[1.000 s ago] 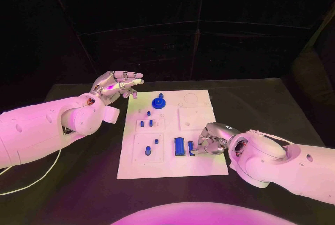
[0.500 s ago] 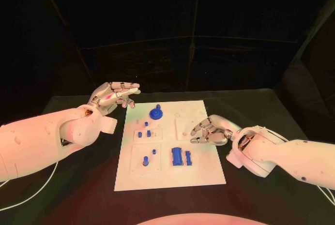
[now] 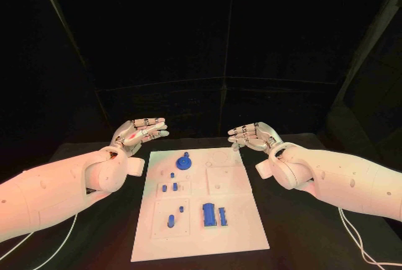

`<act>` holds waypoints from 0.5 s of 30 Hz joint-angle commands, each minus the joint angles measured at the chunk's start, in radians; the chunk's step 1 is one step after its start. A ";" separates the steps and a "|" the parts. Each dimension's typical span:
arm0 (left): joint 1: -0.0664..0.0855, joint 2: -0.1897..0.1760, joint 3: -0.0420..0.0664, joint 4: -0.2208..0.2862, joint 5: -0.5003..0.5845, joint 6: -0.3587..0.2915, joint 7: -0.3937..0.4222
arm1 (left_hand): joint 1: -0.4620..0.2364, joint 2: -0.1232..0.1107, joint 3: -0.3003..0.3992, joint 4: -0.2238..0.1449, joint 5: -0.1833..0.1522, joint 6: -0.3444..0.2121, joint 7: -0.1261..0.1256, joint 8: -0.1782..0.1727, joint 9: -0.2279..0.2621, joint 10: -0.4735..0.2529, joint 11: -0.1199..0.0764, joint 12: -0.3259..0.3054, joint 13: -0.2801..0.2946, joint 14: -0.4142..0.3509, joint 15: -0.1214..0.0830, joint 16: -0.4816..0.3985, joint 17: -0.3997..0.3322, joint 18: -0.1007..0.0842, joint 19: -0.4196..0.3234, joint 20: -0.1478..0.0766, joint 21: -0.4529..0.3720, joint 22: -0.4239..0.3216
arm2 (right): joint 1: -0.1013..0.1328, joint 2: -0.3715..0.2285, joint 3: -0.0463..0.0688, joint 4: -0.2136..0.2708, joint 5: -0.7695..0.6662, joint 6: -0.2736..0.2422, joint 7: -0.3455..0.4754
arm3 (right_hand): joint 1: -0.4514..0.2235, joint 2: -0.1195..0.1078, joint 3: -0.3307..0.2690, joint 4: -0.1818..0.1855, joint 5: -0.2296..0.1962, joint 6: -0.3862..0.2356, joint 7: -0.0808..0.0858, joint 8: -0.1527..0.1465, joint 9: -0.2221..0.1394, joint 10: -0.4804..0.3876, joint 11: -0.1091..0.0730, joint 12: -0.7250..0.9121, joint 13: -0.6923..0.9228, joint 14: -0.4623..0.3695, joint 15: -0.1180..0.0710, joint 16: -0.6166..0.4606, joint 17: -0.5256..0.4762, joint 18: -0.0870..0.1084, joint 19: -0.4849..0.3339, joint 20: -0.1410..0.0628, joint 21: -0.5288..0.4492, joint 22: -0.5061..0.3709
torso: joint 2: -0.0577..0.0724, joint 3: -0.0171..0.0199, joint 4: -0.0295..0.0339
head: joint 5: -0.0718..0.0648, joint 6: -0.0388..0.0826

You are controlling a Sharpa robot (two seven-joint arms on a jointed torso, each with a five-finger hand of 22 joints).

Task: Assemble the parts on the task board

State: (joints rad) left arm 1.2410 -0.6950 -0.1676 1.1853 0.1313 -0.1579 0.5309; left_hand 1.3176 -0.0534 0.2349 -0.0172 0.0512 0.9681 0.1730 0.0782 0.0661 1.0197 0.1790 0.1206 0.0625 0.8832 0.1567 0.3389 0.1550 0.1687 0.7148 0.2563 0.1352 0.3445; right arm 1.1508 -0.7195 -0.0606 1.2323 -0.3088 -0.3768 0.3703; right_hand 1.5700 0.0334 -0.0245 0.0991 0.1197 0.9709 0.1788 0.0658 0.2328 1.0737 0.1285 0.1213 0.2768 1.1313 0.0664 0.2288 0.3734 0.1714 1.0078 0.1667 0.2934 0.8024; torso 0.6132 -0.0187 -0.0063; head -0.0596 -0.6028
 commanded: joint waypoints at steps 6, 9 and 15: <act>-0.005 0.044 0.000 -0.054 0.020 -0.028 0.011 | -0.385 0.053 -0.099 0.017 -0.051 -0.290 -0.052 -0.078 -0.066 -0.312 -0.048 -0.121 -0.063 -0.259 -0.038 -0.173 -0.078 -0.050 -0.231 -0.060 -0.064 -0.139 | 0.001 0.051 0.006 -0.090 0.089 0.042 0.047 | -0.484 -0.033 0.025 -0.099 -0.036 -0.291 -0.054 -0.066 -0.118 -0.306 -0.033 -0.121 -0.188 -0.322 -0.066 -0.158 -0.205 -0.051 -0.293 -0.036 -0.150 -0.301 | -0.003 0.0011 0.0008 | 0.009 0.022; -0.009 0.041 0.004 -0.044 0.017 -0.041 0.011 | -0.463 0.053 -0.113 0.017 -0.051 -0.348 -0.064 -0.078 -0.066 -0.376 -0.058 -0.121 -0.063 -0.310 -0.049 -0.191 -0.155 -0.050 -0.272 -0.074 -0.135 -0.159 | -0.002 0.048 0.008 -0.078 0.096 0.029 0.050 | -0.581 -0.033 0.025 -0.099 -0.043 -0.348 -0.062 -0.066 -0.135 -0.365 -0.041 -0.121 -0.277 -0.380 -0.066 -0.229 -0.233 -0.052 -0.344 -0.045 -0.172 -0.356 | -0.009 0.0028 0.0013 | 0.014 0.020; -0.035 0.023 0.027 0.017 -0.004 -0.122 0.008 | -0.639 0.053 -0.137 0.017 -0.051 -0.475 -0.087 -0.078 -0.066 -0.509 -0.083 -0.121 -0.063 -0.428 -0.071 -0.222 -0.155 -0.066 -0.363 -0.111 -0.135 -0.197 | -0.021 0.027 0.018 0.002 0.137 -0.052 0.069 | -0.784 -0.033 0.025 -0.099 -0.120 -0.476 -0.086 -0.066 -0.155 -0.510 -0.129 -0.121 -0.277 -0.535 -0.066 -0.229 -0.262 -0.069 -0.480 -0.070 -0.197 -0.448 | -0.047 0.0129 0.0045 | 0.043 0.009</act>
State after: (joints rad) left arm 1.2080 -0.6693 -0.1432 1.1875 0.1479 -0.2177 0.5367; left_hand 0.9206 -0.0081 0.1319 -0.0028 0.0128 0.6686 0.1169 0.0193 0.0152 0.6926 0.1306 0.0192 0.0146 0.6176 0.1162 0.1589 0.0377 0.1392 0.4771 0.1969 0.0268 0.1997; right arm 1.1303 -0.6905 -0.0447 1.2154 -0.2041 -0.3620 0.4186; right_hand 1.0668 0.0048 0.0037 0.0197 0.0571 0.6712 0.1261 0.0191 0.1056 0.7646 0.0931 0.0191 0.0354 0.8097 0.0203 0.0226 0.1515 0.1434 0.7159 0.1309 0.1302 0.4814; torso 0.5896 -0.0121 -0.0037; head -0.0278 -0.5892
